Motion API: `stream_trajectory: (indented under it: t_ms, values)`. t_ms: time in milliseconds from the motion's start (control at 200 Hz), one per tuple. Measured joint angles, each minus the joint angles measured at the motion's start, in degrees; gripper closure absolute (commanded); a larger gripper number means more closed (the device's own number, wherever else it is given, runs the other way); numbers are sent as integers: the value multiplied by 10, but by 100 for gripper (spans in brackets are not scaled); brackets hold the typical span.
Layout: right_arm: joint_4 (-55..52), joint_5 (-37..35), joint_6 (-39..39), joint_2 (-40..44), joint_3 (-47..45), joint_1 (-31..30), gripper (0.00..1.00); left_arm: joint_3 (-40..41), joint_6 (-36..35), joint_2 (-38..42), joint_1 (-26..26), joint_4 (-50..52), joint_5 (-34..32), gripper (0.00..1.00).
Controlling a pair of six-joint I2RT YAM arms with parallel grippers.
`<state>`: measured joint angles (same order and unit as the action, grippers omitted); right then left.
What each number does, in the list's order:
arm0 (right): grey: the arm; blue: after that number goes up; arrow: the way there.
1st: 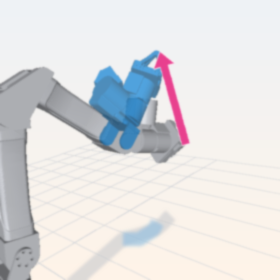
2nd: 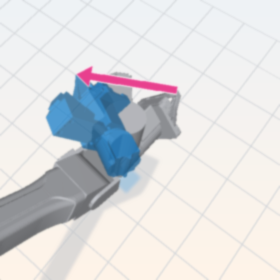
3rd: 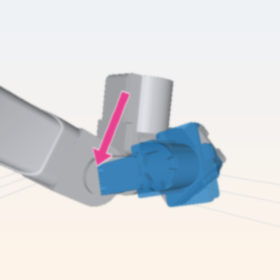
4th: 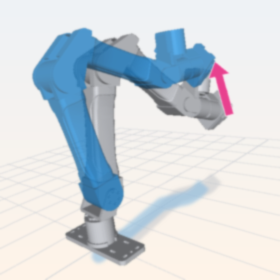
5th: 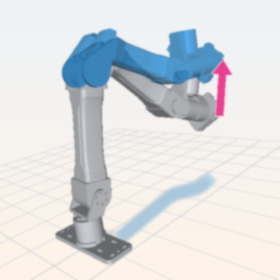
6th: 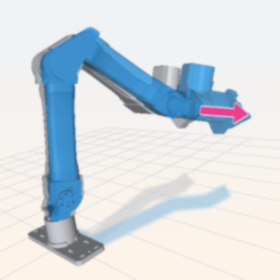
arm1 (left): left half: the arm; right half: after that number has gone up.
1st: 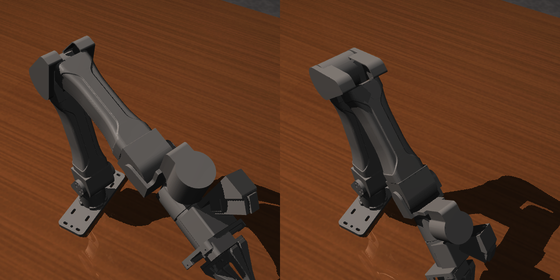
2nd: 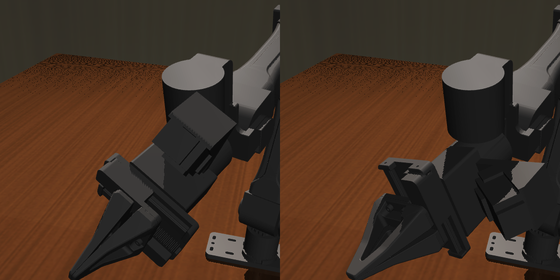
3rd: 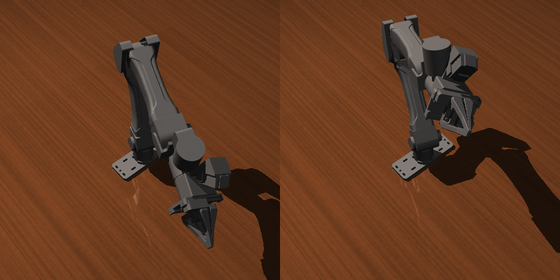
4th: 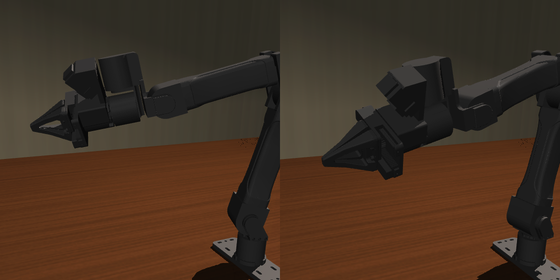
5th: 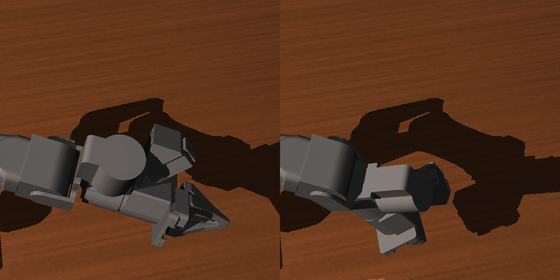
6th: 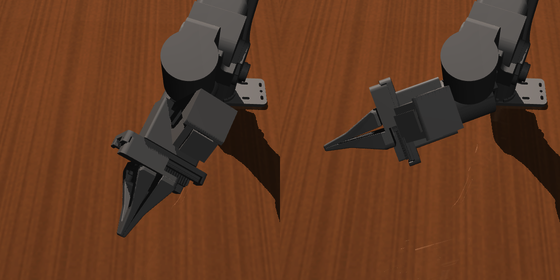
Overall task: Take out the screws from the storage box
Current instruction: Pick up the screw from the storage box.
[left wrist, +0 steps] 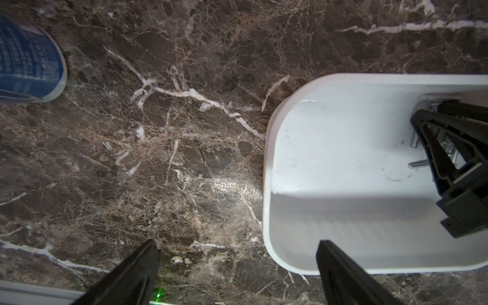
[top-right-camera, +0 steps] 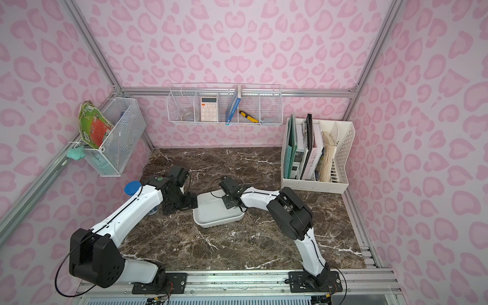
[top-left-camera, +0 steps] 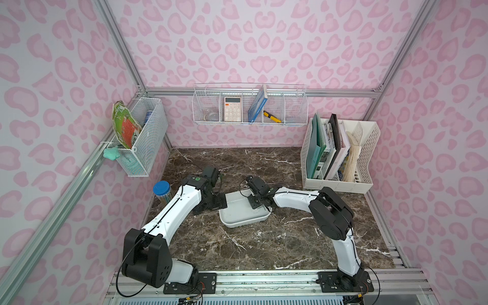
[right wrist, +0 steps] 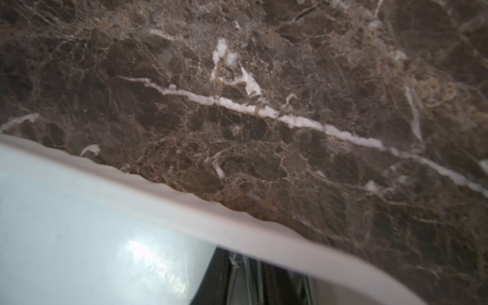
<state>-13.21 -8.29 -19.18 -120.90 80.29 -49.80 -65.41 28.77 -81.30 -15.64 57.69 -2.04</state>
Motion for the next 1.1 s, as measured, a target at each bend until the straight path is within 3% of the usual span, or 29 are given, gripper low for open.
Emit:
stream_trajectory:
  t_ms: [140, 360, 960, 1100]
  values:
    - [-5, 3, -1, 0, 9, 0, 89, 6, 0, 5, 0, -5, 14, 4]
    - [-18, 15, -2, 10, 16, -1, 89, 8, 0, 6, 0, -10, 27, 4]
    - [-32, 9, 2, -4, 22, -2, 80, 6, 0, -16, 0, -12, 31, 6]
    - [-27, 0, 5, -11, 28, -2, 86, 5, 0, -18, 0, -10, 31, 6]
